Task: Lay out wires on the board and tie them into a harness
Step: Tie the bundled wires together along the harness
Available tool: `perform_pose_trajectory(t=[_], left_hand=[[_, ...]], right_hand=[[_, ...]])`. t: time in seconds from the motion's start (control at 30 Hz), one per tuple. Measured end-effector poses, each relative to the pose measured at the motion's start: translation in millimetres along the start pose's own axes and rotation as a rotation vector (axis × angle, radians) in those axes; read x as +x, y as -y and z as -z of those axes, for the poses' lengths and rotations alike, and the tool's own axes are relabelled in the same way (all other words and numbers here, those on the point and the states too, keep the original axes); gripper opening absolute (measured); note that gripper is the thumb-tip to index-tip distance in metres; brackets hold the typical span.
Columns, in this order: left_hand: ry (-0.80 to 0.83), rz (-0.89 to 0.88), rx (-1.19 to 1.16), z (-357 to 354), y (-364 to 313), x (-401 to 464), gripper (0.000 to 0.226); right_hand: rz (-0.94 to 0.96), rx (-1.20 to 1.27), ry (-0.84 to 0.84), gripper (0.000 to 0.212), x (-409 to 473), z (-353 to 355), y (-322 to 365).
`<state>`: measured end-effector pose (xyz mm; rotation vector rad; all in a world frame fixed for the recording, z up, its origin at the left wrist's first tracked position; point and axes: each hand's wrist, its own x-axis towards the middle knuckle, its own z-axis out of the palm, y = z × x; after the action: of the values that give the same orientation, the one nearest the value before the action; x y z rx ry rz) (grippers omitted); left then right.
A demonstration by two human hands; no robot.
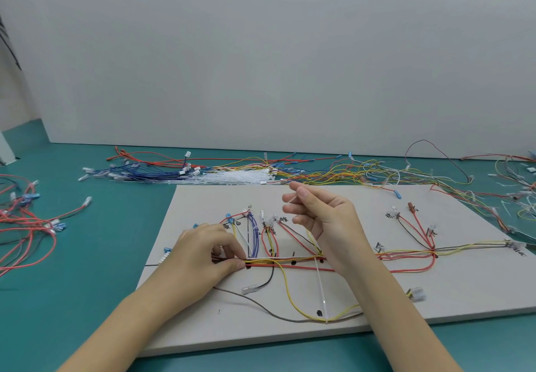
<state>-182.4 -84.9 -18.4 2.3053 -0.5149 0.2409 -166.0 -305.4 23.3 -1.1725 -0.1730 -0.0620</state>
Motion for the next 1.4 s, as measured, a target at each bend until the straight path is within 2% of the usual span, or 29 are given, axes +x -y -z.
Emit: perform_pose_trajectory(t=[0.17, 0.37, 0.57, 0.67, 0.93, 1.2, 1.4], left_hand=[[0.004, -0.009, 0.049, 0.2, 0.3, -1.1, 0.024], [-0.003, -0.010, 0.061, -0.6, 1.9, 0.2, 0.017], [0.039, -0.041, 0.133, 0.7, 3.5, 0.0, 0.020], [0.068, -0.071, 0.240, 0.1, 3.7, -0.1, 0.008], [0.097, -0.140, 0.376, 1.0, 3.1, -0.1, 0.011], [0.017, -0.097, 0.355, -3.4, 6.1, 0.1, 0.012], [-0.077, -0.003, 0.329, -2.0, 10.8, 0.3, 0.032]], right_hand=[[-0.029, -0.015, 0.059, 0.020, -0.4, 0.3, -1.0], [-0.017, -0.057, 0.046, 0.016, -1.7, -0.3, 1.2], [-0.002, -0.121, 0.048, 0.015, -1.3, 1.3, 1.8], [0.017, -0.175, 0.051, 0.014, -0.6, 1.9, -0.6], [0.040, -0.404, 0.069, 0.013, 12.4, -3.0, -12.3], [0.144, -0.447, 0.090, 0.014, 27.6, -9.8, -12.0], [0.174, -0.668, 0.178, 0.015, 37.7, -21.2, -24.0]])
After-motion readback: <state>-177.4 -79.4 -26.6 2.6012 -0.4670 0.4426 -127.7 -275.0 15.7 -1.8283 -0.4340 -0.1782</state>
